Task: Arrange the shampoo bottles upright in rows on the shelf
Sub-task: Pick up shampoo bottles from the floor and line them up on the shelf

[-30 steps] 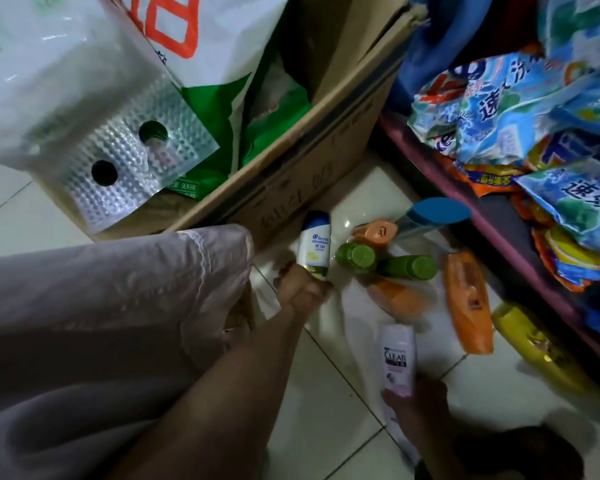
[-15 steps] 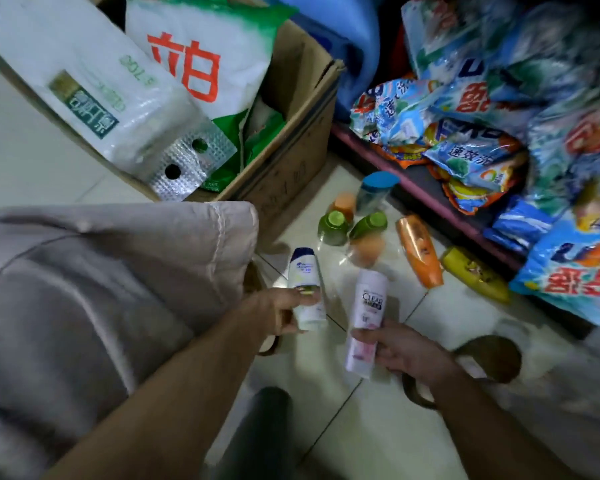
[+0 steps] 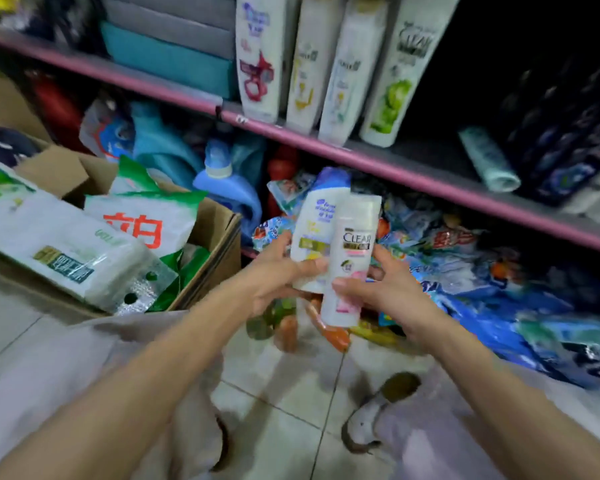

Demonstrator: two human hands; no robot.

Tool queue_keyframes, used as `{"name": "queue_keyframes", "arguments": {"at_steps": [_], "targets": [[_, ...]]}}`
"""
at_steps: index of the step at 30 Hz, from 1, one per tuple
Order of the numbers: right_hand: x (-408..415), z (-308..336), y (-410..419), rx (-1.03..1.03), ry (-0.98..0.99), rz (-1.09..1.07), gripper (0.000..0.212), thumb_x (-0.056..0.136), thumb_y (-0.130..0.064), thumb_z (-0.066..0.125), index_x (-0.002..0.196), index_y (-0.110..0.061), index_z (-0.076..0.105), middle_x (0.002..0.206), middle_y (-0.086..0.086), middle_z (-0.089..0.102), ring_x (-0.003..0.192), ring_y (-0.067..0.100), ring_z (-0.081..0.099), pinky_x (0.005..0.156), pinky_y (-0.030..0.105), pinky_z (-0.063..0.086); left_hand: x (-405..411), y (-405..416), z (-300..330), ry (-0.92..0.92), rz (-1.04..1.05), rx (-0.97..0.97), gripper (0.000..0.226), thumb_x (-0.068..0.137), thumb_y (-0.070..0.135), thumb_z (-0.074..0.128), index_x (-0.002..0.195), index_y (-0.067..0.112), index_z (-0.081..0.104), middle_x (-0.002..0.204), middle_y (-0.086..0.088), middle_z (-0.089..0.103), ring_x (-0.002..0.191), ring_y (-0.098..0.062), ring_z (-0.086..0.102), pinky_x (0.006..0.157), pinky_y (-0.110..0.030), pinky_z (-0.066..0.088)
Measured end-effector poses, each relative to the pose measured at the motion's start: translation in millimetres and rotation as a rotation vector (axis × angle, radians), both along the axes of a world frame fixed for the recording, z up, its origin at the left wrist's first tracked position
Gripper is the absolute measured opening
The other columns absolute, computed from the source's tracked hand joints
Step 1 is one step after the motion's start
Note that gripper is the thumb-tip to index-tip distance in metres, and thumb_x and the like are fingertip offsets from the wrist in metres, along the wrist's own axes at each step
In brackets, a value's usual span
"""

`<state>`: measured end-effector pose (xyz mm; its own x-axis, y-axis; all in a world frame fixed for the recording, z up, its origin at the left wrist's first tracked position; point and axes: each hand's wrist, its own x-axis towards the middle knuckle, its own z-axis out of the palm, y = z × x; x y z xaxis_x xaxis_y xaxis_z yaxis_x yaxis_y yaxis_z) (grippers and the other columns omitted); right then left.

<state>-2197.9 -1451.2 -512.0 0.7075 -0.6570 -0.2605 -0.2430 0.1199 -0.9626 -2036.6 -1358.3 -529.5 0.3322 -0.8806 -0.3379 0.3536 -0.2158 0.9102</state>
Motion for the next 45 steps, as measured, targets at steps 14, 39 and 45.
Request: {"name": "queue_keyframes", "arguments": {"at_steps": [14,39,45], "targets": [[92.5,107.4,-125.3,-0.7,-0.133,-0.479,0.051,0.072,-0.01,0.079,0.114,-0.02,0.052,0.103,-0.003,0.067,0.089,0.007,0.065,0.085,0.034,0.054,58.6,-49.3,71.7,-0.135,0.046,-0.252,0.035,0.082,0.008,0.069,0.113,0.01,0.052,0.105,-0.012,0.071,0.097,-0.029,0.068,0.082,-0.049,0.056],[115.9,78.2,-158.7,-0.694,0.042,-0.497,0.049,0.072,-0.023,0.081,0.113,-0.015,0.055,0.107,-0.002,0.066,0.087,0.007,0.062,0.061,0.007,0.044,72.9,-69.6,61.9,0.008,0.04,-0.304,0.05,0.068,0.021,0.075,0.114,0.021,0.057,0.105,-0.003,0.073,0.095,-0.021,0.07,0.072,-0.036,0.059],[102.3,86.8,-172.3,-0.6,0.14,-0.329,0.062,0.073,-0.015,0.079,0.121,-0.017,0.039,0.111,0.002,0.058,0.102,0.018,0.061,0.089,0.036,0.054,73.5,-65.9,60.6,-0.017,0.026,-0.28,0.05,0.069,0.024,0.076,0.115,0.023,0.057,0.107,-0.001,0.072,0.097,-0.021,0.07,0.08,-0.043,0.058]]}}
